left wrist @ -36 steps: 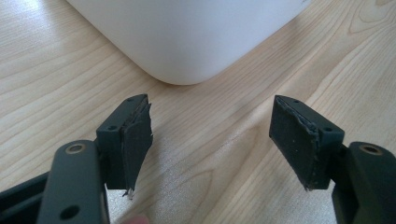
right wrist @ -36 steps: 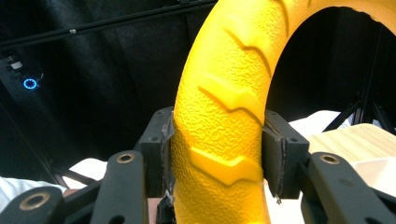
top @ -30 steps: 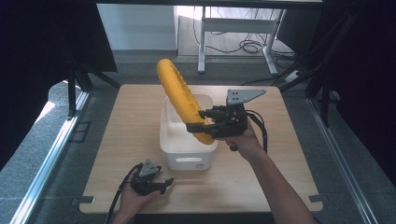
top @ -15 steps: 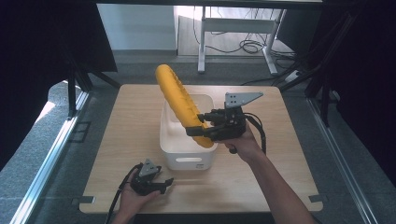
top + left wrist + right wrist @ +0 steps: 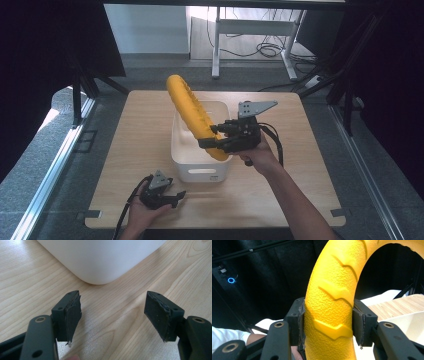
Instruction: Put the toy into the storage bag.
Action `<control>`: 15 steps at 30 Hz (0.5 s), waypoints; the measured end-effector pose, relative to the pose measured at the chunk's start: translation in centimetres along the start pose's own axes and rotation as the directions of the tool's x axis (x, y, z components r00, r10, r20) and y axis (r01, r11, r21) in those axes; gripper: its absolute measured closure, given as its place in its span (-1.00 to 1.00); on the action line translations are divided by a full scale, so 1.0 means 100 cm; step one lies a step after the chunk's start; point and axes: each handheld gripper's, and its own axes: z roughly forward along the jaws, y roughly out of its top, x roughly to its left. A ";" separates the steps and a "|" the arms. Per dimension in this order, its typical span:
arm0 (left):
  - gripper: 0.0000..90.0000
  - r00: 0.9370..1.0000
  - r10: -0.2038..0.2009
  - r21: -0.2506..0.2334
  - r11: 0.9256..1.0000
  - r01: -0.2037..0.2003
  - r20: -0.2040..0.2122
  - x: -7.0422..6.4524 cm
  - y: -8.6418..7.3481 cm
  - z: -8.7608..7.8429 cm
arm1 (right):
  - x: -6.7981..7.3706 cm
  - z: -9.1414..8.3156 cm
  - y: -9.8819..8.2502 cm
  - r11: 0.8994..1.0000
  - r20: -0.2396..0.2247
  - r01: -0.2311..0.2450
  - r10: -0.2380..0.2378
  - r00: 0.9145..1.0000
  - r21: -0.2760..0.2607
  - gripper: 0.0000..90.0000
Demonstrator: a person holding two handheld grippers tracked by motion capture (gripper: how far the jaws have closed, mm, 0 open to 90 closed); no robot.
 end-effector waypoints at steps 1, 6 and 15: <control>-0.34 1.000 0.000 0.000 1.000 0.000 -0.001 0.000 0.000 0.000 | -0.001 0.001 -0.001 1.000 0.002 0.002 -0.002 1.000 0.003 0.14; -0.34 1.000 -0.003 0.000 1.000 0.003 0.000 0.000 0.000 0.000 | -0.002 0.002 -0.003 1.000 -0.002 -0.007 0.007 1.000 0.011 0.14; -0.34 1.000 -0.002 0.000 1.000 0.002 -0.001 0.000 0.000 0.000 | -0.008 0.006 -0.010 1.000 0.004 -0.020 0.020 1.000 0.022 0.13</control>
